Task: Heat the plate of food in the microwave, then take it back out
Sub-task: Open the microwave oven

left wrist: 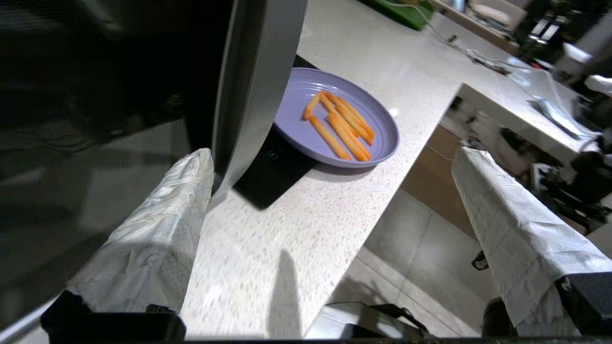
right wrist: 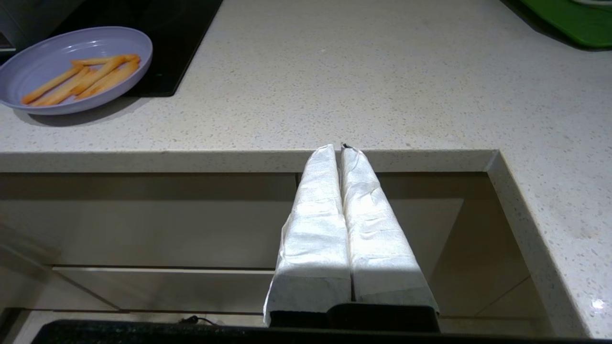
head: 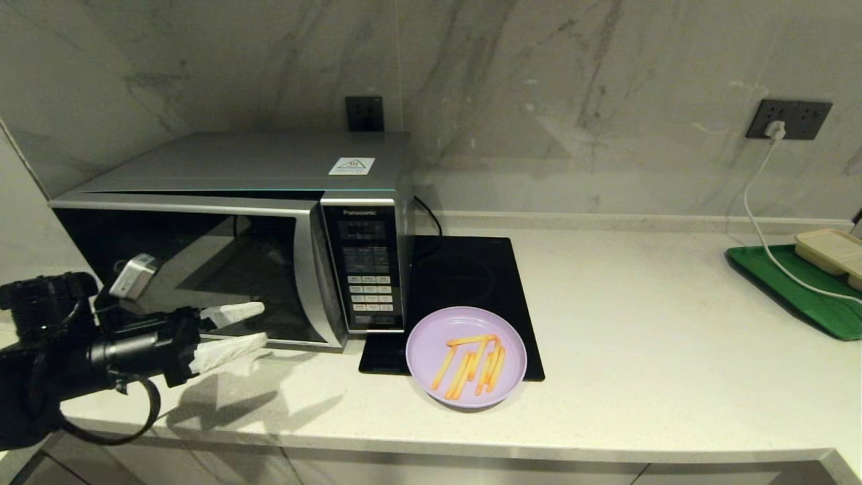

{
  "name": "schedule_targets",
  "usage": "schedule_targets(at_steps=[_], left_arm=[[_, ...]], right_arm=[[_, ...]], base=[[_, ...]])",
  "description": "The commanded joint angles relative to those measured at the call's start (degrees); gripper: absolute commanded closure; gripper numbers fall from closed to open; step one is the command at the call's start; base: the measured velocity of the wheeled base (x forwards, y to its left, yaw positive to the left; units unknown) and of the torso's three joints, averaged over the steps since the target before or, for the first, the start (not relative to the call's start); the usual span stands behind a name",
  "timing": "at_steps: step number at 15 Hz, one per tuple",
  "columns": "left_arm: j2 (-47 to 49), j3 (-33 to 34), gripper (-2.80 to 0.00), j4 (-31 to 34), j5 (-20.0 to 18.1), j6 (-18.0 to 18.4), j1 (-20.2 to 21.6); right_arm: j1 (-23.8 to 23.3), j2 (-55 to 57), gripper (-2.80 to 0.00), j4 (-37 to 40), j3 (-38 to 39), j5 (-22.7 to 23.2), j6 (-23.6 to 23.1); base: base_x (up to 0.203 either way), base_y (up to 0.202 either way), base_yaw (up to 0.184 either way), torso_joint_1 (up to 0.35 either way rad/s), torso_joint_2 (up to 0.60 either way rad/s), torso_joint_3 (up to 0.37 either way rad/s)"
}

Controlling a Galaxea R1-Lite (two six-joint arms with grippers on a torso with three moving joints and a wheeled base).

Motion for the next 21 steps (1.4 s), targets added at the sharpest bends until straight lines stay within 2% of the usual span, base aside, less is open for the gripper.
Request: schedule_targets(at_steps=[1, 3, 4, 6, 7, 10, 12, 13, 14, 15, 16, 18, 21], left_arm=[[-8.2, 4.7, -2.80, -0.1, -0.2, 0.7, 4.6], [-13.6, 8.4, -2.80, 0.1, 0.1, 0.9, 6.4], [-16.1, 9.5, 0.00, 0.3, 1.1, 0.9, 6.7], [-21.8, 9.4, 0.00, 1.7, 7.0, 0.9, 5.8], [-24.3, 7.9, 0.00, 3.2, 11.9, 0.9, 3.9], [-29.1, 0.4, 0.00, 10.2, 36.4, 1.4, -7.6], [-30.8, -5.3, 0.00, 13.9, 54.7, 3.7, -16.9], [-30.5, -7.9, 0.00, 14.8, 62.3, 5.0, -20.2], [-29.3, -11.5, 0.00, 15.7, 68.1, 6.1, -22.4], [-27.9, -15.0, 0.00, 16.5, 71.9, 6.9, -23.8], [-27.2, -18.2, 0.00, 17.6, 74.2, 7.7, -25.2], [-26.6, -25.6, 0.00, 24.5, 77.2, 9.6, -29.1], [-20.6, -35.9, 0.00, 33.9, 80.1, 10.1, -31.1]], right_arm=[[0.0, 0.0, 0.00, 0.1, 0.0, 0.0, 0.0], [0.0, 0.0, 0.00, 0.1, 0.0, 0.0, 0.0], [0.0, 0.0, 0.00, 0.1, 0.0, 0.0, 0.0], [0.0, 0.0, 0.00, 0.1, 0.0, 0.0, 0.0], [0.0, 0.0, 0.00, 0.1, 0.0, 0.0, 0.0], [0.0, 0.0, 0.00, 0.2, 0.0, 0.0, 0.0], [0.0, 0.0, 0.00, 0.1, 0.0, 0.0, 0.0], [0.0, 0.0, 0.00, 0.1, 0.0, 0.0, 0.0], [0.0, 0.0, 0.00, 0.2, 0.0, 0.0, 0.0], [-0.1, 0.0, 0.00, 0.1, 0.0, 0.0, 0.0], [0.0, 0.0, 0.00, 0.1, 0.0, 0.0, 0.0], [0.0, 0.0, 0.00, 0.1, 0.0, 0.0, 0.0], [0.0, 0.0, 0.00, 0.1, 0.0, 0.0, 0.0]], base=[[0.000, 0.000, 0.000, 0.000, 0.00, 0.000], [0.000, 0.000, 0.000, 0.000, 0.00, 0.000], [0.000, 0.000, 0.000, 0.000, 0.00, 0.000], [0.000, 0.000, 0.000, 0.000, 0.00, 0.000], [0.000, 0.000, 0.000, 0.000, 0.00, 0.000], [0.000, 0.000, 0.000, 0.000, 0.00, 0.000], [0.000, 0.000, 0.000, 0.000, 0.00, 0.000], [0.000, 0.000, 0.000, 0.000, 0.00, 0.000], [0.000, 0.000, 0.000, 0.000, 0.00, 0.000], [0.000, 0.000, 0.000, 0.000, 0.00, 0.000], [0.000, 0.000, 0.000, 0.000, 0.00, 0.000], [0.000, 0.000, 0.000, 0.000, 0.00, 0.000], [0.000, 0.000, 0.000, 0.000, 0.00, 0.000]])
